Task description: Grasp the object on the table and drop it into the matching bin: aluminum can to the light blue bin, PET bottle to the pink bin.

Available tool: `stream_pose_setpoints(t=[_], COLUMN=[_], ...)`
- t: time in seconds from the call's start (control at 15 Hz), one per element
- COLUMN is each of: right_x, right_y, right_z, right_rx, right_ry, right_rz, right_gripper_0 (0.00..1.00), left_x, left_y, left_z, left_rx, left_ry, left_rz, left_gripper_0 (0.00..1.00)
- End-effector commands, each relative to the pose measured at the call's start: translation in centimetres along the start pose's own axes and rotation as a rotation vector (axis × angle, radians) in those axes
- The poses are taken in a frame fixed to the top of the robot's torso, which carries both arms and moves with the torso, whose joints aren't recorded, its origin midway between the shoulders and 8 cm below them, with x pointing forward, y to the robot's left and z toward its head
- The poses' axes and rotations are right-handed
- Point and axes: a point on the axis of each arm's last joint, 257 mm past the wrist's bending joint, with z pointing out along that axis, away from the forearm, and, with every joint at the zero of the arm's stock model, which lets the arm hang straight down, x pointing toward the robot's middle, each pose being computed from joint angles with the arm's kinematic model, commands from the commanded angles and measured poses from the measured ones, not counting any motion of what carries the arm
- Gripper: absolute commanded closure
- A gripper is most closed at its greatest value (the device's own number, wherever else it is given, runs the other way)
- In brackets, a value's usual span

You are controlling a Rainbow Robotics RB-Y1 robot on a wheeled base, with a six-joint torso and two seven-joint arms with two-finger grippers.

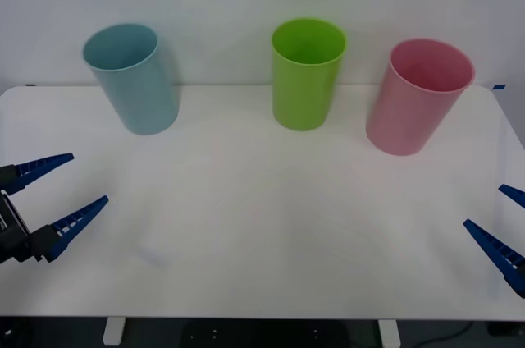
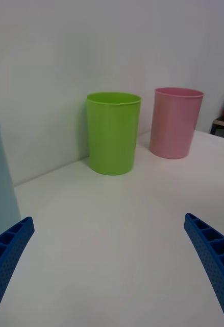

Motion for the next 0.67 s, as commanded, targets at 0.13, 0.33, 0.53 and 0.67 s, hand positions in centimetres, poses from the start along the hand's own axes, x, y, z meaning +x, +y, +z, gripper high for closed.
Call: stream_pose_setpoints(t=[0.13, 0.33, 0.53, 0.67], right_x=[0.00, 0.00, 0.00, 0.00], right_y=[0.00, 0.00, 0.00, 0.00], right_z=[0.00, 0.00, 0.00, 0.00], right_rx=[0.000, 0.000, 0.000, 0.000], right_ry=[0.000, 0.000, 0.000, 0.000], right_rz=[0.000, 0.000, 0.000, 0.000], right_gripper_0=[0.00, 0.00, 0.00, 0.00], left_x=[1.23, 1.12, 0.86, 0.86], left_y=[-1.15, -1.29, -1.19, -1.19], left_z=[-0.16, 0.06, 0.33, 0.33], left_rx=[0.029, 0.038, 0.039, 0.039], left_ry=[0.034, 0.031, 0.027, 0.027], left_rz=[0.052, 0.053, 0.050, 0.050], left_gripper_0=[0.00, 0.00, 0.00, 0.00])
